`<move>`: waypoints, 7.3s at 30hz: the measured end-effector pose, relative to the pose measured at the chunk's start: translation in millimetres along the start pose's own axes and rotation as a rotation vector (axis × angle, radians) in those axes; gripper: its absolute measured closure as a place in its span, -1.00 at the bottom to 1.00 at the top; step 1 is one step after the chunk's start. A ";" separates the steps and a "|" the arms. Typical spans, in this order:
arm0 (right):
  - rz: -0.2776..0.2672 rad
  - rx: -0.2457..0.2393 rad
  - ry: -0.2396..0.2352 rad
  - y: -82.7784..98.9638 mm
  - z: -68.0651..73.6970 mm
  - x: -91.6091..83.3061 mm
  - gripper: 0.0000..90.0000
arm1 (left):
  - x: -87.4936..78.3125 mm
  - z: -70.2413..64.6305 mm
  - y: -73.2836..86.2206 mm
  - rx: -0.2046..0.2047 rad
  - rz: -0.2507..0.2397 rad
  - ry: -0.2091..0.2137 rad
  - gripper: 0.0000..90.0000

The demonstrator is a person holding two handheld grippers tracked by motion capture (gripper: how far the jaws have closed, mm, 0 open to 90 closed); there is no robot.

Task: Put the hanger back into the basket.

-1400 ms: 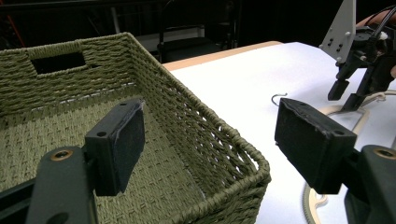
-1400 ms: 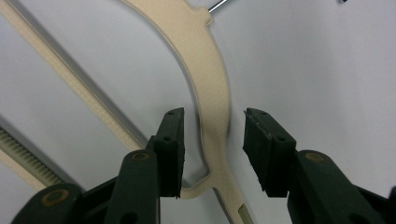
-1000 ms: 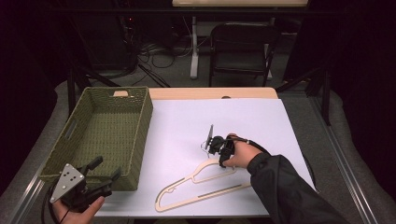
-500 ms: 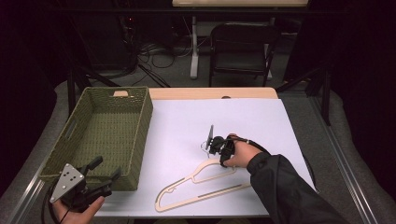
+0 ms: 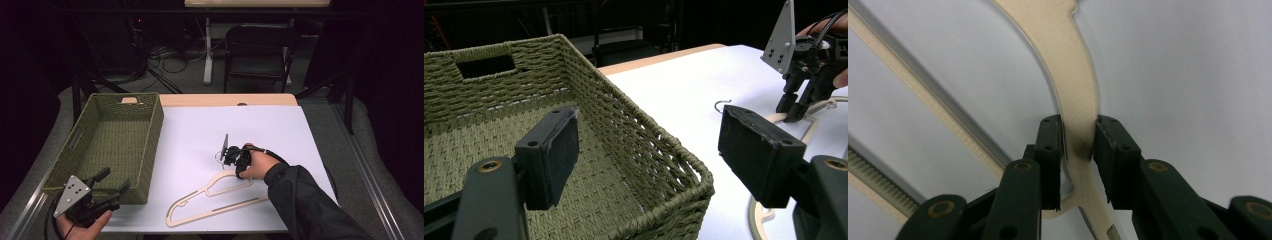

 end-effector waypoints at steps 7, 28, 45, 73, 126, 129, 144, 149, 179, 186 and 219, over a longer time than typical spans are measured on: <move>-0.003 0.004 -0.006 0.1 -0.3 0.1 0.68 | -0.2 -0.2 -0.3 -0.001 -0.002 -0.001 -0.45; -0.006 -0.003 0.008 0.7 0.4 -2.5 0.70 | -0.5 -0.4 -0.9 -0.001 -0.002 -0.001 -0.45; -0.037 -0.020 0.037 0.5 2.0 -10.9 0.70 | -0.5 -1.8 -1.9 -0.001 -0.006 0.003 -0.45; -0.166 -0.087 0.181 1.9 4.9 -39.1 0.70 | -2.1 -9.2 -7.7 0.019 -0.012 0.018 -0.45; -0.470 -0.177 0.465 23.2 28.5 -66.1 0.70 | 23.7 -56.7 -19.0 0.095 0.055 0.149 -0.34; -0.477 -0.186 0.476 23.7 29.3 -66.5 0.70 | 29.4 -60.3 -18.4 0.090 0.070 0.165 -0.33; -0.513 -0.213 0.485 20.4 33.8 -67.3 0.70 | 62.9 -81.1 -15.1 0.114 0.179 0.259 -0.28; -0.507 -0.220 0.499 21.1 33.6 -69.0 0.70 | 74.7 -90.0 -14.4 0.112 0.225 0.304 -0.28; -0.530 -0.250 0.544 19.7 36.9 -71.6 0.70 | 136.6 -146.7 9.1 0.030 0.435 0.564 0.03; -0.529 -0.253 0.554 19.5 37.1 -72.4 0.70 | 143.4 -152.9 13.3 0.016 0.461 0.586 0.08; -0.538 -0.272 0.561 18.3 38.8 -72.5 0.70 | 158.3 -170.7 36.2 -0.074 0.592 0.720 0.39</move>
Point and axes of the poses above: each handheld gripper's, and its own axes: x roughly forward along the jaws, y roughly out of its underside, z roughly to its left, the point moved 8 cm from there along x, roughly forward along the jaws, and after that the axes turned 1 degree about -z, right-handed, at the moved point
